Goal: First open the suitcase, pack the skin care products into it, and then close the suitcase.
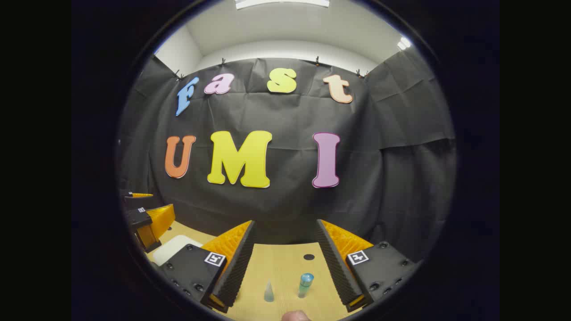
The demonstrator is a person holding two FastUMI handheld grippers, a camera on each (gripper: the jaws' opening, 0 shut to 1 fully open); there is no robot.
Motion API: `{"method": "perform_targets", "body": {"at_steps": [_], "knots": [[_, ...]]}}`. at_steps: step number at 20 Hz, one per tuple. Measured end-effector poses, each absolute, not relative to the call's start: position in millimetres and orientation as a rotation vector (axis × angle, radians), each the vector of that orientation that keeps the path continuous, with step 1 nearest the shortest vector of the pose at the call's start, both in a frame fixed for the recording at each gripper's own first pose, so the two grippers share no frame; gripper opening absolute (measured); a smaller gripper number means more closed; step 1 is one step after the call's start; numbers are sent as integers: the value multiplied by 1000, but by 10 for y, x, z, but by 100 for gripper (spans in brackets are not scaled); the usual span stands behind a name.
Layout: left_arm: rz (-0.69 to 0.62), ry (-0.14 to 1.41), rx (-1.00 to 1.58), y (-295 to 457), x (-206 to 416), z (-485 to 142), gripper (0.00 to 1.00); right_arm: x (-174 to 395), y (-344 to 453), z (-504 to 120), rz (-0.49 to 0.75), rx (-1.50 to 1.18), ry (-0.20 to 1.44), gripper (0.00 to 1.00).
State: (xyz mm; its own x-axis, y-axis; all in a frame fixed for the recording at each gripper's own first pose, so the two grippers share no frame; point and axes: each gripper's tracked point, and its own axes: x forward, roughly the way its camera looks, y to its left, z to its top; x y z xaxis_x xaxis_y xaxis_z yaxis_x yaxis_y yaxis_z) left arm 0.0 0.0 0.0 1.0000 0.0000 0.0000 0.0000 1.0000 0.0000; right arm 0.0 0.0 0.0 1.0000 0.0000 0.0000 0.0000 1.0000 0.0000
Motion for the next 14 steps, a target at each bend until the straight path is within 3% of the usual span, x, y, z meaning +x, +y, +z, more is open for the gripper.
{"method": "perform_targets", "body": {"at_steps": [14], "knots": [[-11, 5, 13, -131, 39, -27, 99, 55, -114, -83, 10, -2, 19, 80]]}}
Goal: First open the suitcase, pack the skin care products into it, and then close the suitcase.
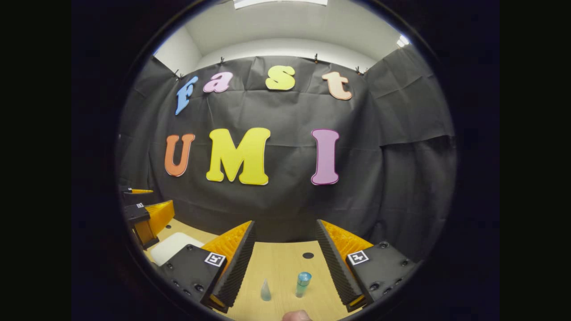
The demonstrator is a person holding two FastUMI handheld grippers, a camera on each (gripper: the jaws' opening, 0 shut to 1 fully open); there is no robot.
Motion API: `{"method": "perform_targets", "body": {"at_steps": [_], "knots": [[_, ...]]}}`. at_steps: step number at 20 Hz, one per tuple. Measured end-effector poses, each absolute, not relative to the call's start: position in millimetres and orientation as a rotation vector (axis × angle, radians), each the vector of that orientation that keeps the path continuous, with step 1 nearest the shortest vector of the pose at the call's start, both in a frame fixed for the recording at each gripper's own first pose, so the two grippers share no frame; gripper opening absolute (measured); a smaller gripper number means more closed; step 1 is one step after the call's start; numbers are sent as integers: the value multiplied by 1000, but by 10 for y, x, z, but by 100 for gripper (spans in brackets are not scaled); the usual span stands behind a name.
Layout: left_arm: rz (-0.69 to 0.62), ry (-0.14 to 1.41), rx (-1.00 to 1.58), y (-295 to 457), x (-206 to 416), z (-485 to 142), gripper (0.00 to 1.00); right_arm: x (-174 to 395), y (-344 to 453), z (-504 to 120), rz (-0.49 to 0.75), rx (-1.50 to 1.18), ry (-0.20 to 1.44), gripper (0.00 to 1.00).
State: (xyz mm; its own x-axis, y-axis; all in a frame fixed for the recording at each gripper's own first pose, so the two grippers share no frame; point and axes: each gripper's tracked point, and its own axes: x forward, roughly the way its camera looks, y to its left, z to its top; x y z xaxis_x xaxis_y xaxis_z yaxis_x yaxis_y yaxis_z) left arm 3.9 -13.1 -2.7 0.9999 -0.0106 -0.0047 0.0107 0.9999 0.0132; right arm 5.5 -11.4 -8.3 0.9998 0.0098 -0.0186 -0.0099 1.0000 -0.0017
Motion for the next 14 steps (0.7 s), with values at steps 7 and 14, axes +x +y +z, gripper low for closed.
{"method": "perform_targets", "body": {"at_steps": [7, 14], "knots": [[-18, 39, 66, -230, 68, -167, 99, 69, -181, -180, 22, -10, 39, 79], [-119, 107, 282, -532, 230, -583, 99, 126, -532, -416, 13, -45, 84, 80]]}}
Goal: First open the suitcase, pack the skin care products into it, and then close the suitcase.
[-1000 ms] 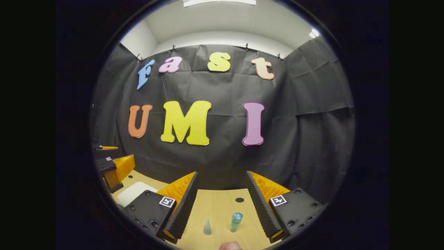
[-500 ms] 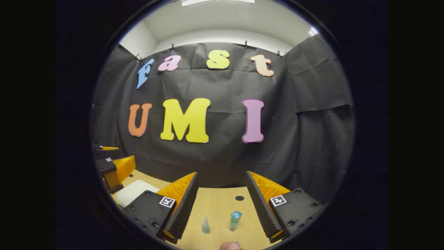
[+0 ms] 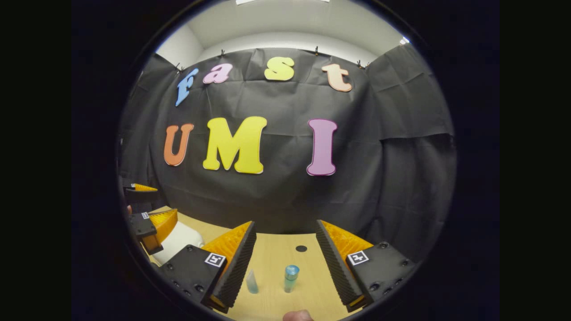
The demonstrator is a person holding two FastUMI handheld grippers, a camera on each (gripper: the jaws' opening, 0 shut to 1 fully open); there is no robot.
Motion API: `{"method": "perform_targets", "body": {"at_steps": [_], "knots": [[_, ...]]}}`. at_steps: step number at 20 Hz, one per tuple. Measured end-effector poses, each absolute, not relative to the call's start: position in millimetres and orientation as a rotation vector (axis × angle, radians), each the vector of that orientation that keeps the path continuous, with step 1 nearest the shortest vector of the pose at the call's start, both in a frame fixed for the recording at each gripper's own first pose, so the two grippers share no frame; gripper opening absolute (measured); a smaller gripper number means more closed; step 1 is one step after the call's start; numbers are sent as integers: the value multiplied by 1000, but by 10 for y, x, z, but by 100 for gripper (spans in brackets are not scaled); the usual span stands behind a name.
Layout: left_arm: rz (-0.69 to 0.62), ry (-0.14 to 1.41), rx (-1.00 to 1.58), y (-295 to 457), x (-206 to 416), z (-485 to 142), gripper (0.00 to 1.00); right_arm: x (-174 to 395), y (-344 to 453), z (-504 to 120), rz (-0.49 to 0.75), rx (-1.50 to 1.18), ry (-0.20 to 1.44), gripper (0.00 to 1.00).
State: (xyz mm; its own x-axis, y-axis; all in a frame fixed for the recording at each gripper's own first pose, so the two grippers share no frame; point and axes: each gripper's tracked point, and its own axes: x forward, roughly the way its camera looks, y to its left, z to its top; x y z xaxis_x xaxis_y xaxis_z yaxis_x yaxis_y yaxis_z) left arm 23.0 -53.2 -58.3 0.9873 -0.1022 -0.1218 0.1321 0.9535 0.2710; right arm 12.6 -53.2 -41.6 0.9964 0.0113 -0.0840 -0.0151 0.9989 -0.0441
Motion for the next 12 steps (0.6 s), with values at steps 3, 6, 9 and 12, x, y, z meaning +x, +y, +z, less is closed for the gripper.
{"method": "perform_targets", "body": {"at_steps": [3, 6, 9, 12], "knots": [[-185, 188, 463, -694, 254, -1029, 99, 163, -830, -528, -10, -74, 95, 80], [-244, 287, 668, -819, 257, -1544, 99, 159, -1137, -682, -42, -88, 115, 79], [-267, 375, 842, -834, 234, -1998, 97, 156, -1375, -884, -62, -78, 160, 80], [-230, 502, 949, -688, 323, -2356, 95, 160, -1564, -967, -76, -59, 177, 80]]}}
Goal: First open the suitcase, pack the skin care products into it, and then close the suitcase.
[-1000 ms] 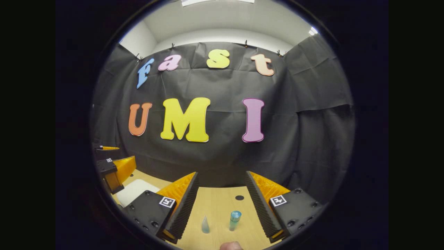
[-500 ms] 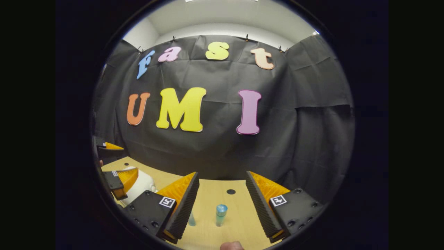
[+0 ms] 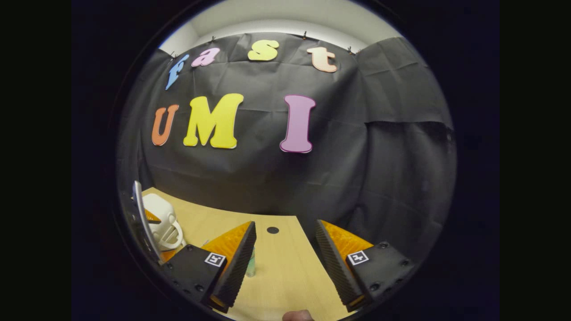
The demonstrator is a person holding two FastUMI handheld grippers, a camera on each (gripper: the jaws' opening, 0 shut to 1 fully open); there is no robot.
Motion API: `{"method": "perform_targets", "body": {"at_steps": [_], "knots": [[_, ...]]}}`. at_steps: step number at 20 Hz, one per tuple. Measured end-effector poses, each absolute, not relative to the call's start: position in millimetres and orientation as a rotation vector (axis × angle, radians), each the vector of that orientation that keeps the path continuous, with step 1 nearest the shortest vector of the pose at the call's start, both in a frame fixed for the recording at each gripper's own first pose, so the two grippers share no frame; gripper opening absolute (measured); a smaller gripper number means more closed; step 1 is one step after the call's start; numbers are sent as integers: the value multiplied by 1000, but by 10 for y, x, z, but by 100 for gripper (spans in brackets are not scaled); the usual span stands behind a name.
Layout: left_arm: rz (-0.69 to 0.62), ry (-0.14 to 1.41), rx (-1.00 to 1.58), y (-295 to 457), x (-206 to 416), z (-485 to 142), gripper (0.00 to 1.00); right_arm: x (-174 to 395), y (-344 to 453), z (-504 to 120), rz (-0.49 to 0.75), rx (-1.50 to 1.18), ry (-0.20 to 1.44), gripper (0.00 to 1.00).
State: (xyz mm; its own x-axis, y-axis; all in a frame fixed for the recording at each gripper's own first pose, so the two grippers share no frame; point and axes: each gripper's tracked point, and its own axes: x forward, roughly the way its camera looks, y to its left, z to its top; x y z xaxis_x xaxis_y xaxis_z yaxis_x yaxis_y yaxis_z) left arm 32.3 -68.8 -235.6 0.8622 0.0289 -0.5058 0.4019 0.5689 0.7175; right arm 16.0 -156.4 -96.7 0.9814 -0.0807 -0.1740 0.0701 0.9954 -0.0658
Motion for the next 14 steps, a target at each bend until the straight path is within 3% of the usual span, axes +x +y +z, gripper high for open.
{"method": "perform_targets", "body": {"at_steps": [4, 9, 11, 12, 14], "knots": [[-189, 629, 1026, -520, 437, -2585, 81, 190, -1787, -1053, -87, -44, 189, 80], [-174, 691, 1075, -453, 533, -2759, 71, 141, -2006, -1146, -95, -28, 219, 80], [-164, 717, 1089, -433, 517, -2797, 58, 80, -2045, -1125, -103, -32, 221, 80], [-162, 724, 1092, -413, 536, -2787, 45, 46, -2061, -1103, -109, -34, 216, 80], [-177, 741, 1076, -448, 510, -2798, 35, -8, -2064, -1111, -124, -34, 216, 80]]}}
